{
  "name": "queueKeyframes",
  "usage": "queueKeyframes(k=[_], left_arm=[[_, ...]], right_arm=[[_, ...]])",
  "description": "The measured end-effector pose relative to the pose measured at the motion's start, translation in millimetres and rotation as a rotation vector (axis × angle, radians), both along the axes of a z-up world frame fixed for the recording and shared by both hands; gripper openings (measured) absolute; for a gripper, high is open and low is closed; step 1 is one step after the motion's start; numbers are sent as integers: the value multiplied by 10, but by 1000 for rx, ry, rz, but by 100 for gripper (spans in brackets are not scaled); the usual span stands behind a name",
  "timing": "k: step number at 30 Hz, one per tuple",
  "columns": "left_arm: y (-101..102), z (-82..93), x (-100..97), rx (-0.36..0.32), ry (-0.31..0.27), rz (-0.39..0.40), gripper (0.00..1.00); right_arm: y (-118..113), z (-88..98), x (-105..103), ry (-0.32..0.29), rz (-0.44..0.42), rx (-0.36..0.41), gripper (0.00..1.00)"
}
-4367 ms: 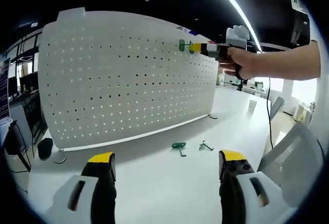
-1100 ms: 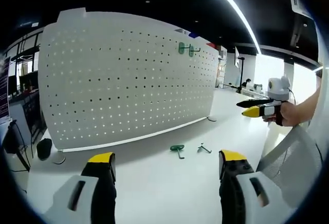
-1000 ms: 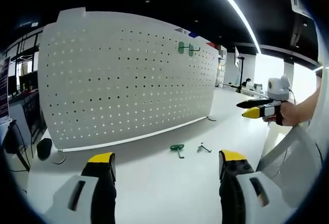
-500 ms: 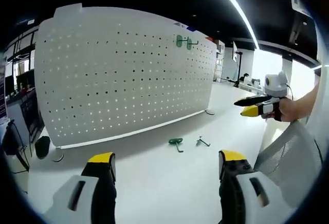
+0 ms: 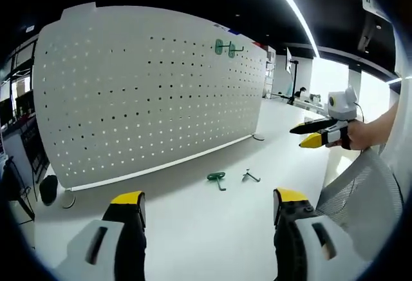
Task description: Insert the hook assembly into the mounting plate slot until the hook locks in place.
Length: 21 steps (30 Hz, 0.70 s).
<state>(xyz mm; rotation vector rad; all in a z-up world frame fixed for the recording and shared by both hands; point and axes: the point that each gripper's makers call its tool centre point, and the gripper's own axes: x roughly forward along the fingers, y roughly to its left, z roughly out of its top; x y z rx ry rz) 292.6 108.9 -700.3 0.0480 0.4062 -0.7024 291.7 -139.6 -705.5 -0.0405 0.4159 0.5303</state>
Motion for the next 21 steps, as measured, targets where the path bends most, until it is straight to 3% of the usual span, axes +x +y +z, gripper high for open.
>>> queueKeyframes(k=[14,18,21], left_arm=[[-246,-51,142,157,49,-246,84],[-322,-150,193,262,108,-359,83],[-379,-194,243,340,109,-433,83]], right_arm=[[9,27,7,-12,1,14,63],[14,25,7,-9,1,16,63],[3,22,14,-10,-3,20,63]])
